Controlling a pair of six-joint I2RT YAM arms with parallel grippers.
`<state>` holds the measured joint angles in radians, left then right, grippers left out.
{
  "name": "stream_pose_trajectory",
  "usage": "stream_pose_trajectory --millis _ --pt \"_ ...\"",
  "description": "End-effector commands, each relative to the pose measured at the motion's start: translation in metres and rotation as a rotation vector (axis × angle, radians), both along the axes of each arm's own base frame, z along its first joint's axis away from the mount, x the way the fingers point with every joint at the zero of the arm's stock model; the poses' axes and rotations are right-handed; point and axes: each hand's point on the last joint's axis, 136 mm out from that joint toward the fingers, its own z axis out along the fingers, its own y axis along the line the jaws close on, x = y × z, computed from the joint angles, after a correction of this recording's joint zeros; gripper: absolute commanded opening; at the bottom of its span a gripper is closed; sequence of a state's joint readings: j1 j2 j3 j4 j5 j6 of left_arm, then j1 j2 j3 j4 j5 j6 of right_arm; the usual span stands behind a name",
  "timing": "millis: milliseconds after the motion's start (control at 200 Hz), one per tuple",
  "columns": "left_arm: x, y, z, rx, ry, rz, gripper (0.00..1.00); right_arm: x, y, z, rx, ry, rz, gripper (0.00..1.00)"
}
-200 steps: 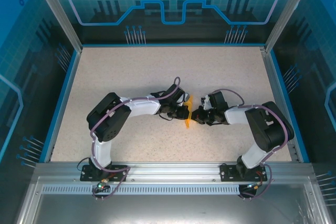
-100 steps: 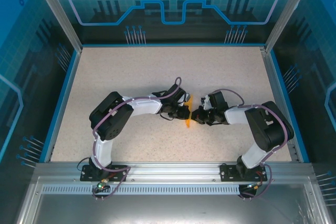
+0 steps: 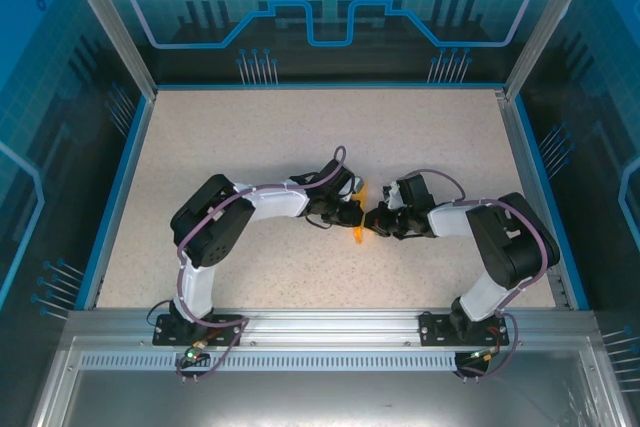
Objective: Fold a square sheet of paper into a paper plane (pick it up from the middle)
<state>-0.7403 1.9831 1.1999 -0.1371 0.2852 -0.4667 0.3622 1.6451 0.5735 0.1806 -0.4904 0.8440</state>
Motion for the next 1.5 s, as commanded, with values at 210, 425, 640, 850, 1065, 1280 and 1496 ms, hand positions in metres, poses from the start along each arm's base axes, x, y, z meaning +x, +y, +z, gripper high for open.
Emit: stream_pose_trajectory --millis 210,425,640,850,1065,1280,1496 --pt "-0.008 0.001 -0.017 -0.010 0.051 -0.023 0.08 -0.011 -0.003 -0.012 -0.008 0.030 0.009 0.01" --pt "-0.011 0.003 -0.029 -0.002 0.070 -0.029 0.05 -0.009 -0.003 -0.006 0.000 0.016 0.004 0.00" --pt "-0.012 0.004 -0.031 -0.007 0.074 -0.035 0.05 -0.004 -0.004 0.003 0.014 -0.004 -0.005 0.00" --pt "-0.013 0.004 -0.030 -0.019 0.072 -0.047 0.05 0.012 -0.017 0.025 0.006 -0.059 -0.024 0.00" --pt "-0.015 0.003 -0.027 -0.036 0.055 -0.069 0.04 0.035 -0.022 0.038 0.002 -0.107 -0.020 0.03" --pt "-0.017 0.004 -0.026 -0.029 0.047 -0.095 0.03 0.063 -0.017 0.044 0.016 -0.144 0.017 0.10" --pt "-0.019 0.005 -0.027 -0.022 0.046 -0.106 0.03 0.073 -0.011 0.032 0.016 -0.121 0.047 0.17"
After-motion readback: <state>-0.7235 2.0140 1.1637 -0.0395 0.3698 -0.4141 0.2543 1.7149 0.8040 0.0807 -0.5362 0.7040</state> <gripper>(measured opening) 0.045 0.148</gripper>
